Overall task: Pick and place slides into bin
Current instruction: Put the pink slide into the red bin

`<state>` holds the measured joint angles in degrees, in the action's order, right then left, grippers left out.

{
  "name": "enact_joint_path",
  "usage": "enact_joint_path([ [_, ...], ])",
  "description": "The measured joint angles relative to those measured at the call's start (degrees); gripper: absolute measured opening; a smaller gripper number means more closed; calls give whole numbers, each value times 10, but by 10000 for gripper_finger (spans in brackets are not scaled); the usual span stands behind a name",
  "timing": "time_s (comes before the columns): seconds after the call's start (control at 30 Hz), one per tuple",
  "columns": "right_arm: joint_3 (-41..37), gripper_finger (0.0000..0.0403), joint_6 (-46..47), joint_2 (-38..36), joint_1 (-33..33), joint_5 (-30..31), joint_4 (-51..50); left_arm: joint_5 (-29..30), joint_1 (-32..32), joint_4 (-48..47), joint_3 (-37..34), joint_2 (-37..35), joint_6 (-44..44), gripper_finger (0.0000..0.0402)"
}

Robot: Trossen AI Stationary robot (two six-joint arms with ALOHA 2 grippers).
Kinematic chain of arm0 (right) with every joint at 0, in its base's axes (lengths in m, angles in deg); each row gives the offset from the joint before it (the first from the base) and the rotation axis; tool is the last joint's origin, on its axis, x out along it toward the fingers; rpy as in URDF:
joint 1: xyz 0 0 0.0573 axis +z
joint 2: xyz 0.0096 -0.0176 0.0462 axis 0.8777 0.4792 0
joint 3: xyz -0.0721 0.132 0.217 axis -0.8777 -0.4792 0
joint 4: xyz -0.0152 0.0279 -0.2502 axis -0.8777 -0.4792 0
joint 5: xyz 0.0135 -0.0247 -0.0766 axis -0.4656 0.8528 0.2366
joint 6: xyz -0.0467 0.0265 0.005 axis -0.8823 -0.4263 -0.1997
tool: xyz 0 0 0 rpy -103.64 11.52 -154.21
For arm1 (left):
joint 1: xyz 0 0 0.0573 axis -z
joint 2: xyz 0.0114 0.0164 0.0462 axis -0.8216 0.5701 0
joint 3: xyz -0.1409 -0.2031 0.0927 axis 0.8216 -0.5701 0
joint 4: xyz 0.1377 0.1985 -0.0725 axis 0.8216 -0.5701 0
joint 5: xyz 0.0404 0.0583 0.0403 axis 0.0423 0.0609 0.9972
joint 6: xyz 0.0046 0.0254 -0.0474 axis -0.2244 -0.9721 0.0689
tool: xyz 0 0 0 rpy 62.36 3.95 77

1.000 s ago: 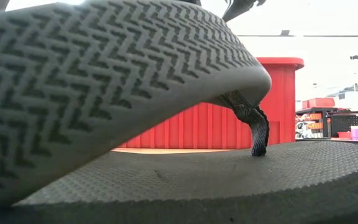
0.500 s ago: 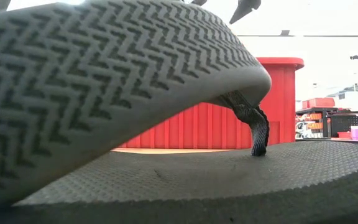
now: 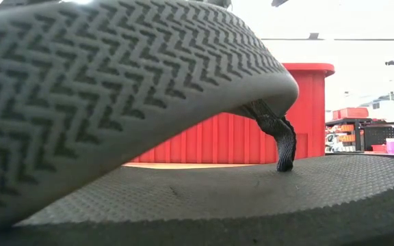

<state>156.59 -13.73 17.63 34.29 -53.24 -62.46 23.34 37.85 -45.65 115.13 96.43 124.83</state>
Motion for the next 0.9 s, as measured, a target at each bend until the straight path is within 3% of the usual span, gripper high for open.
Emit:
enact_joint_path([
  [0.1, 0, 137, 12, -16, 0, -5, -10, 46, -8, 31, 1, 22, 87, 40],
  [0.47, 0, 137, 6, -32, 0, -39, -23, 48, -28, 33, 1, 103, 228, 40],
  [0.77, 0, 137, -45, -28, -2, -40, -22, 6, -34, 24, 2, 141, 271, 58],
  [0.9, 0, 137, -47, -28, -2, -40, -22, -51, -44, -12, 2, 143, 256, 85],
])
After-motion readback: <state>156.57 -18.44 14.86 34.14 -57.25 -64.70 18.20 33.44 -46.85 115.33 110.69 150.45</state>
